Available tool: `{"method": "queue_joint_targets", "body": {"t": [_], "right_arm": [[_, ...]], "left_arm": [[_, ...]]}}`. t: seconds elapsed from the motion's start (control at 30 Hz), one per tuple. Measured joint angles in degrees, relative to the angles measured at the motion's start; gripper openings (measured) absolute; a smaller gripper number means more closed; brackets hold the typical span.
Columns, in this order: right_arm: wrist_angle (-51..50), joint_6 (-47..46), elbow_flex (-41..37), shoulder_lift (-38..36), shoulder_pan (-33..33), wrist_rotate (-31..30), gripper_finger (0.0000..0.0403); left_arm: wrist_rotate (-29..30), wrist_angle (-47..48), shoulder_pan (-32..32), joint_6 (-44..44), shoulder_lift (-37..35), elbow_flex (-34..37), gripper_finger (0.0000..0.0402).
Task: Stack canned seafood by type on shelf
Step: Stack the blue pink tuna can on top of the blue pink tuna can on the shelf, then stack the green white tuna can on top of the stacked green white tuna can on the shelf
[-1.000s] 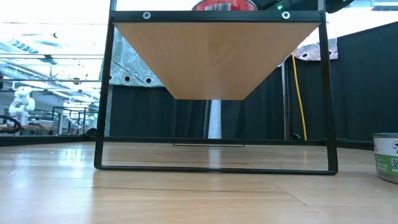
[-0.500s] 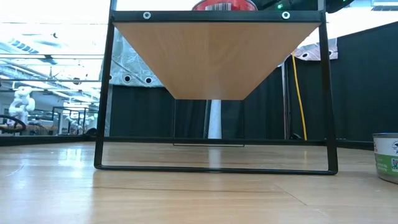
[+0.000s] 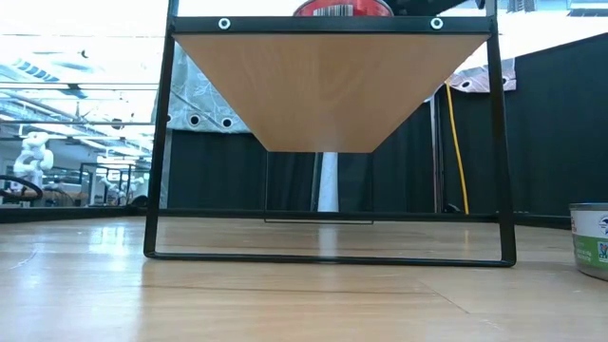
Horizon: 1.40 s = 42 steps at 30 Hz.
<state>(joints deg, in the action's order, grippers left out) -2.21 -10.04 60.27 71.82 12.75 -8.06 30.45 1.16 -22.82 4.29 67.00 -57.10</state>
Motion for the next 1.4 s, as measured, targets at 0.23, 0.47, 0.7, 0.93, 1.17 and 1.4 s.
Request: {"method": "queue_joint_targets", "body": {"t": [0.23,0.47,0.7,0.93,1.17,1.4], "right_arm": [[-5.79,-1.24,3.92,2.44,0.02,-2.32,0.0391],[-6.53,-2.19,4.02,2.64,0.00,-2.53,0.0391],[-12.17,-2.60,5.56,-3.08,-0.09,-2.71,0.0391],[-28.31,-6.96,10.75,-9.23,-3.27,1.04,0.0391],[-43.58,-19.22,11.03,-17.04,-15.35,1.65,0.0391],[-47.49,-35.61,7.96,-19.08,-36.99,-7.89,0.0391]], "left_arm": [[0.09,-2.27,-2.57,0.98,0.00,0.00,0.0042],[0.10,-2.13,-4.23,1.11,-0.01,0.00,0.0042],[2.16,-1.11,-5.60,1.07,-0.06,0.00,0.0042],[3.05,0.00,-7.32,-0.19,-0.07,0.00,0.0042],[3.08,5.26,-11.59,-6.68,-0.07,0.00,0.0042],[3.02,9.85,-17.24,-15.48,-0.07,-0.02,0.0042]]}}
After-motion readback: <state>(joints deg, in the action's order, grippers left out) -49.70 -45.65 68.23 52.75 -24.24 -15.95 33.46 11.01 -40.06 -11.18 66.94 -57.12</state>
